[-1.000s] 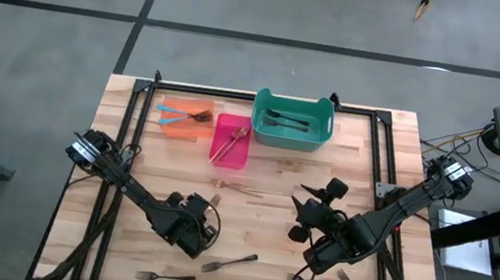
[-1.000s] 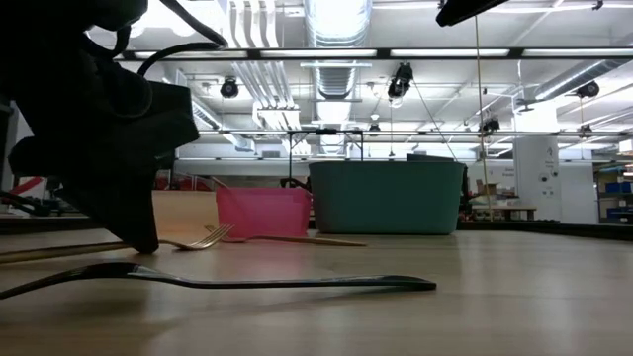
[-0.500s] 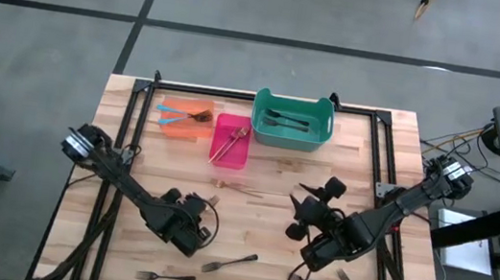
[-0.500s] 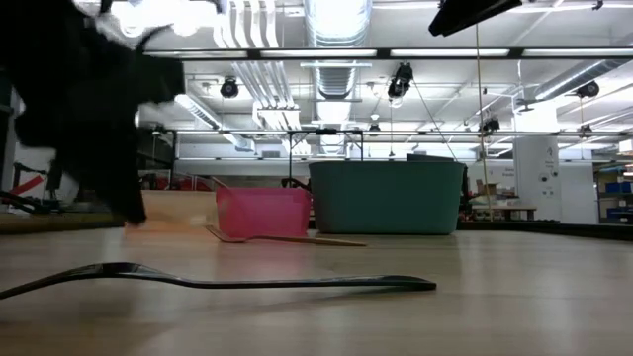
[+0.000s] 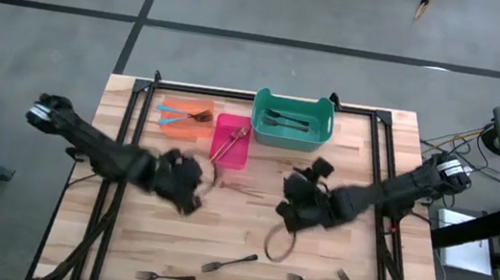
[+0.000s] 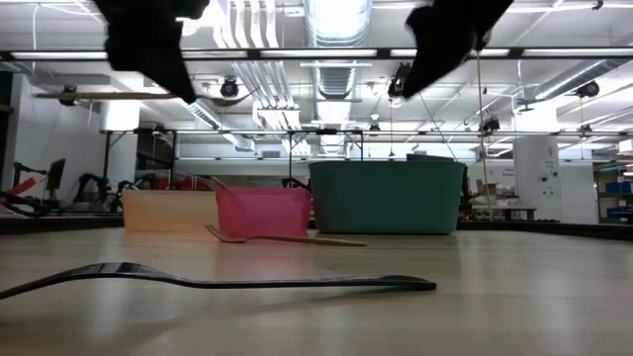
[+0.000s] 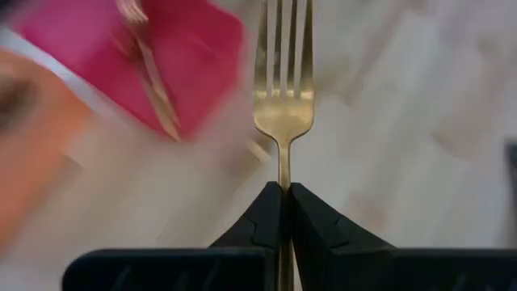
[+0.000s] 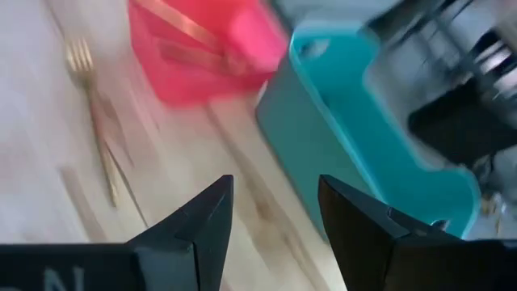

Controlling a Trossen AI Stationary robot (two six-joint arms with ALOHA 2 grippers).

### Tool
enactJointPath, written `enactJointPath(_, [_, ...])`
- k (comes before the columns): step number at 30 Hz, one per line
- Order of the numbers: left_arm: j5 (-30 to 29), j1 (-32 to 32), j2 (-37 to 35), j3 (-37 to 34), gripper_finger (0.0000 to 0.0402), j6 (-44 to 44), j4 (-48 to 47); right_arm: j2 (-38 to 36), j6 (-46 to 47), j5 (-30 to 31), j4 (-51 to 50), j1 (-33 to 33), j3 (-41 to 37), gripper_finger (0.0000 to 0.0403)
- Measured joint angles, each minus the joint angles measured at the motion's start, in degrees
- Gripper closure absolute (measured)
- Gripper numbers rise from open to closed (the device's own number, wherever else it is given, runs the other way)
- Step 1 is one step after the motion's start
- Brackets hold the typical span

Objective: Sort silverware by color (type)
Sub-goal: Put the gold fork into the red bin

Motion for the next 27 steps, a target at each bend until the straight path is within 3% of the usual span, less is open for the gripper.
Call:
enactJointPath(5, [-0.2,12.8,-7.6,0.1,0.0401,9.8,0.4,0.0,-6.9,-9.9,-0.6,-7.9,-0.3,0.0245])
enactJointPath(8, [0.7,20.5,-9.6,0.1,0.0401,12.8,0.4,-0.7,-7.3,-10.4,-2.8,-9.9,-0.3,0.0261])
enactJointPath(13, [7.5,31.0,-9.6,0.1,0.0401,19.4,1.5,-2.2,-7.6,-10.3,-3.6,-10.8,-0.3,0.0283])
enactJointPath(19, [9.8,33.5,-6.2,0.3,0.0402,26.4,5.6,-3.2,-10.6,-10.2,-4.7,-10.7,-1.3,0.0307])
enactJointPath(22, [13.5,33.9,-3.0,0.3,0.0402,22.2,8.8,-3.3,-11.2,-10.2,-4.6,-10.7,-2.0,0.0318])
enactJointPath(27, [13.3,33.9,2.8,0.3,0.0402,13.5,12.2,-3.4,-12.2,-9.7,-4.6,-10.7,-4.5,0.0332])
